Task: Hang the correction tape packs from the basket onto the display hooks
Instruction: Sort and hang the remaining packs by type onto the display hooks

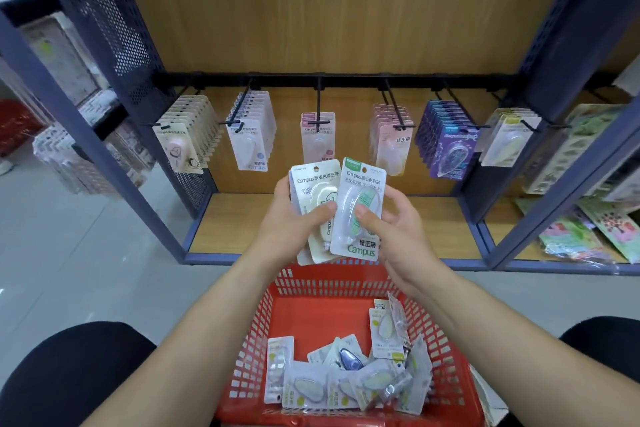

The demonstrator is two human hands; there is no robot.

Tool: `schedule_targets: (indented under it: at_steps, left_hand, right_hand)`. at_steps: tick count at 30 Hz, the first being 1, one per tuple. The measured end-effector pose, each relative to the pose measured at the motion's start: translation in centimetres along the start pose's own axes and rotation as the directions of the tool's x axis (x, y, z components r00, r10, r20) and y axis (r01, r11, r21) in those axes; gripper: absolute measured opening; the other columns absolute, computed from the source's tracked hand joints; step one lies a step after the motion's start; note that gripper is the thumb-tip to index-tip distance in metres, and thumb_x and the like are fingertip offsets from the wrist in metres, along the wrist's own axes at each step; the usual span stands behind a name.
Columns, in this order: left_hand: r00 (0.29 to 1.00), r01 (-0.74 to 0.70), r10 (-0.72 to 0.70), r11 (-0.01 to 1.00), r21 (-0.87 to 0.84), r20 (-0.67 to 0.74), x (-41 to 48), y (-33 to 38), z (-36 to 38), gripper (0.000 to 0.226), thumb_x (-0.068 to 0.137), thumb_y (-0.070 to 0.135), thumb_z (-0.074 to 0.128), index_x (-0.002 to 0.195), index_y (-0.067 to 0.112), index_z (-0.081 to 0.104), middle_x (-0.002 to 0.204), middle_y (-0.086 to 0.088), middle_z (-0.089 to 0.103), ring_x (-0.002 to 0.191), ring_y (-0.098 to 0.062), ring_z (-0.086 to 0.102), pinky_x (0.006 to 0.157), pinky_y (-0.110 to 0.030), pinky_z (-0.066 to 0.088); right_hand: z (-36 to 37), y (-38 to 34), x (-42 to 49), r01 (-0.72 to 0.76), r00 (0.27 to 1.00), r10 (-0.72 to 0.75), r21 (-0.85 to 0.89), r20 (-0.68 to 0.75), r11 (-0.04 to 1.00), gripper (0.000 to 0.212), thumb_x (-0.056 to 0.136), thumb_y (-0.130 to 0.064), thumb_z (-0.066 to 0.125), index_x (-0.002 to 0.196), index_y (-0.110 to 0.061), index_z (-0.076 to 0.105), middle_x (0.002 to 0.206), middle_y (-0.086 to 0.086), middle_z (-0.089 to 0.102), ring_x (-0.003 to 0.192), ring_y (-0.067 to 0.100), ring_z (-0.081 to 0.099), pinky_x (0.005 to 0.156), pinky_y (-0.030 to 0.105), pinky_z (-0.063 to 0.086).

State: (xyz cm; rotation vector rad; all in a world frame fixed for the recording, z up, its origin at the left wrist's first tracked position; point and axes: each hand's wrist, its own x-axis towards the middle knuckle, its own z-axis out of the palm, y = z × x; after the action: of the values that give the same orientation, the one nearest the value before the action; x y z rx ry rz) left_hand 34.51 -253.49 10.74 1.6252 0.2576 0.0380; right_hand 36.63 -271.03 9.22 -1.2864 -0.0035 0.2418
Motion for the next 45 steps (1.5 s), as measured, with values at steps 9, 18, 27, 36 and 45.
schedule_targets:
  at_steps: [9,18,27,36,45]
  left_hand:
    - [0.986,-0.065,0.063,0.998,-0.012,-0.157,-1.2,2.3,1.2,0.057,0.080,0.015,0.086,0.128,0.030,0.060,0.108,0.010,0.077,0.097,-0.013,0.076,0.090,-0.048,0.061]
    - [0.968,-0.112,0.101,0.993,-0.037,-0.228,-3.5,5.7,0.7,0.052,0.081,0.020,0.086,0.124,0.030,0.061,0.106,0.011,0.076,0.092,-0.009,0.075,0.083,-0.037,0.062]
    - [0.924,-0.235,0.188,0.966,-0.108,-0.333,-4.8,9.8,-3.5,0.056,0.080,0.024,0.087,0.125,0.034,0.055,0.115,0.010,0.072,0.097,-0.008,0.073,0.085,-0.038,0.060]
    - [0.835,-0.416,0.354,0.907,-0.062,-0.420,-3.3,17.6,-13.0,0.063,0.080,0.017,0.087,0.134,0.021,0.055,0.114,0.008,0.072,0.094,-0.005,0.073,0.076,-0.025,0.061]
    - [0.804,-0.465,0.325,0.866,-0.185,-0.498,0.0,14.8,-21.4,0.056,0.080,0.009,0.085,0.130,0.013,0.058,0.116,-0.003,0.076,0.102,-0.022,0.075,0.087,-0.052,0.061]
  right_hand:
    - [-0.1,-1.3,-0.7,0.032,0.998,-0.036,-0.062,-0.060,0.998,0.041,0.095,-0.013,0.072,0.130,-0.029,0.059,0.108,0.002,0.079,0.096,0.027,0.077,0.085,0.053,0.062]
    - [2.0,-4.7,-1.9,0.192,0.981,-0.194,-0.122,-0.007,0.974,0.042,0.103,-0.011,0.060,0.140,-0.029,0.055,0.120,-0.008,0.075,0.110,0.014,0.072,0.093,0.042,0.060]
    - [6.7,-8.9,-2.2,0.223,0.974,-0.215,-0.156,0.071,0.962,0.051,0.093,-0.011,0.073,0.139,-0.021,0.054,0.116,-0.006,0.077,0.105,0.018,0.075,0.097,0.052,0.057]
    - [16.2,-15.7,1.3,0.376,0.926,-0.354,-0.214,0.134,0.902,0.028,0.095,-0.023,0.073,0.121,-0.021,0.064,0.105,-0.001,0.079,0.094,0.016,0.077,0.081,0.037,0.062]
    - [27.1,-17.6,9.6,0.443,0.895,-0.401,-0.288,0.195,0.849,0.022,0.095,-0.023,0.073,0.110,-0.029,0.058,0.112,-0.001,0.074,0.095,0.019,0.075,0.071,0.037,0.064]
